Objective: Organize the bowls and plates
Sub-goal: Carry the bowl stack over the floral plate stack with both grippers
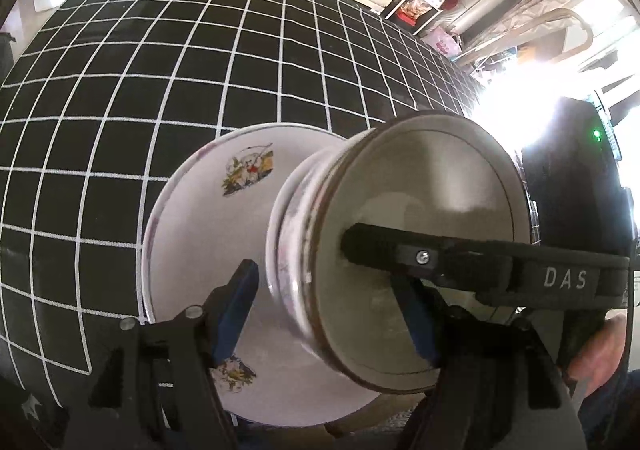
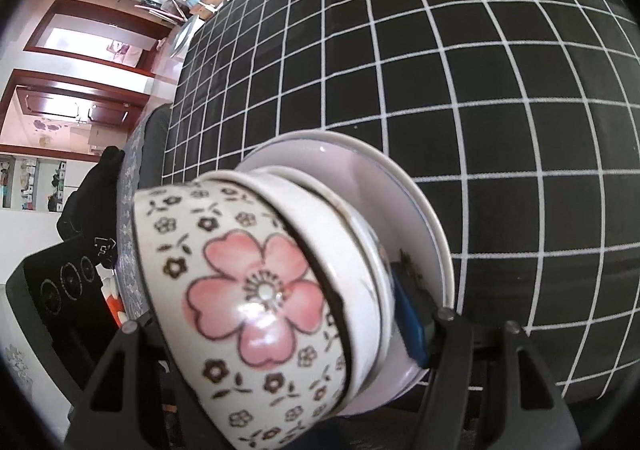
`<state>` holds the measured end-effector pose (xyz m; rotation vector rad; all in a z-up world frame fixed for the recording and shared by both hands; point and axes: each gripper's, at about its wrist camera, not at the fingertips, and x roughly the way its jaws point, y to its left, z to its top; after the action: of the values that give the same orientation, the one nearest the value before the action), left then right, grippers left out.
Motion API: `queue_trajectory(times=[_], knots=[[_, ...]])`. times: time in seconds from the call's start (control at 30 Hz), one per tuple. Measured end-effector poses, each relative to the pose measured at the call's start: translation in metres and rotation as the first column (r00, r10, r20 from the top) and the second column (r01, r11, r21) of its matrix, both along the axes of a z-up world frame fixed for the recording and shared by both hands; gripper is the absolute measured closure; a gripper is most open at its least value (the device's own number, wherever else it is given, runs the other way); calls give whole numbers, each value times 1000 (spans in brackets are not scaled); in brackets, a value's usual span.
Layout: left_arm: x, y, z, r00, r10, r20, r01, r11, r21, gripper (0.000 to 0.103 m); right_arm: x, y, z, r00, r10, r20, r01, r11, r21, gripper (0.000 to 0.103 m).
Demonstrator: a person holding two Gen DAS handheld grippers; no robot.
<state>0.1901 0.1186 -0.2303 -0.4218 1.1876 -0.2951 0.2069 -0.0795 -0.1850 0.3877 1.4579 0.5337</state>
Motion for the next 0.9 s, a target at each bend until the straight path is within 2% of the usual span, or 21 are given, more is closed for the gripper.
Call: queue_trajectory(times=[0.47,0.63,0.9], knots=[[-16,2,-2,1000,5,6,-5,1000,19,36,-1,4,2,1000,27,0,-27,999,-34,34],[-15,-2,1,1000,2,2,-2,999,40,36,-1,11,7,1000,28,2,-27,993,-112,31],[-14,-17,13,1000,-5,11,4,998,64,36,-4,17,19,997,72,41,-65,986,-156,29]])
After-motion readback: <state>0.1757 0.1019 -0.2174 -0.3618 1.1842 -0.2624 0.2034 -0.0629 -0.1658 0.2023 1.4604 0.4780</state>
